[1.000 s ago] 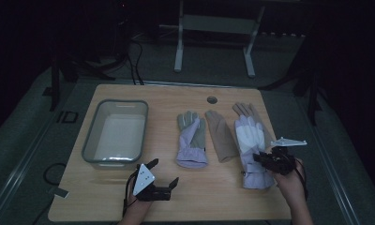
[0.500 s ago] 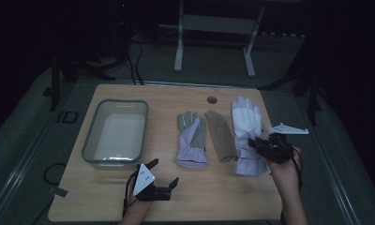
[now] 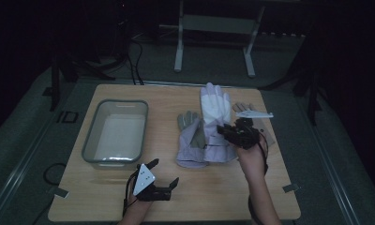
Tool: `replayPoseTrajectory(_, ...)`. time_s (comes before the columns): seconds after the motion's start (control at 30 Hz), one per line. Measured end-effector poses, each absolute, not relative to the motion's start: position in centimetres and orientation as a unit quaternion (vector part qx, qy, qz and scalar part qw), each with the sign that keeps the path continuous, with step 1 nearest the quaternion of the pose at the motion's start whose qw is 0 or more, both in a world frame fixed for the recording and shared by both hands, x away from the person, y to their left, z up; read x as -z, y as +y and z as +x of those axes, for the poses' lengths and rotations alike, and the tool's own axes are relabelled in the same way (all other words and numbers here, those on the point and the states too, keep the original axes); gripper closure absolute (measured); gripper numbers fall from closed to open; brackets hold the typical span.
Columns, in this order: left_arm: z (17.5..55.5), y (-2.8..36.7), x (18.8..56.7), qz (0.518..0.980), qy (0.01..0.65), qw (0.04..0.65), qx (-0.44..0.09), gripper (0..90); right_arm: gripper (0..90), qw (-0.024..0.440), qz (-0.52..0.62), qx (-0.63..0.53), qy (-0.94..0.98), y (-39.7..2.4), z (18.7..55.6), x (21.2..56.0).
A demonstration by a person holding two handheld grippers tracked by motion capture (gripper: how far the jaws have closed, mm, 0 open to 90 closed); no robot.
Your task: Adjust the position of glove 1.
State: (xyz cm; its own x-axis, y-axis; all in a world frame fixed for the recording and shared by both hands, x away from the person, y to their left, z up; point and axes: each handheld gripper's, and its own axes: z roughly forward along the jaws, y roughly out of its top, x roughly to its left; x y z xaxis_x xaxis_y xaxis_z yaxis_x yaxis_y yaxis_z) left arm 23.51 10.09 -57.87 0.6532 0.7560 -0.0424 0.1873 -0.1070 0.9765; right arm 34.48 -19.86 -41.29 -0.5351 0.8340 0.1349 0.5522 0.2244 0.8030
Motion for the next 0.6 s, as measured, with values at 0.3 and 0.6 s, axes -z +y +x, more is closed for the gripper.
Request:
replayPoseTrajectory(0.3, 23.5, 10.2, 57.9, 0.701, 0.339, 0.579, -0.244, 2.0, 75.7, 0.127, 0.479, -0.432, 0.753, -15.0, 35.7, 43.2)
replayPoseTrajectory(0.6, 23.5, 10.2, 57.9, 0.701, 0.338, 0.579, -0.243, 2.0, 75.6, 0.131, 0.519, -0.403, 0.742, -12.0, 36.8, 46.2)
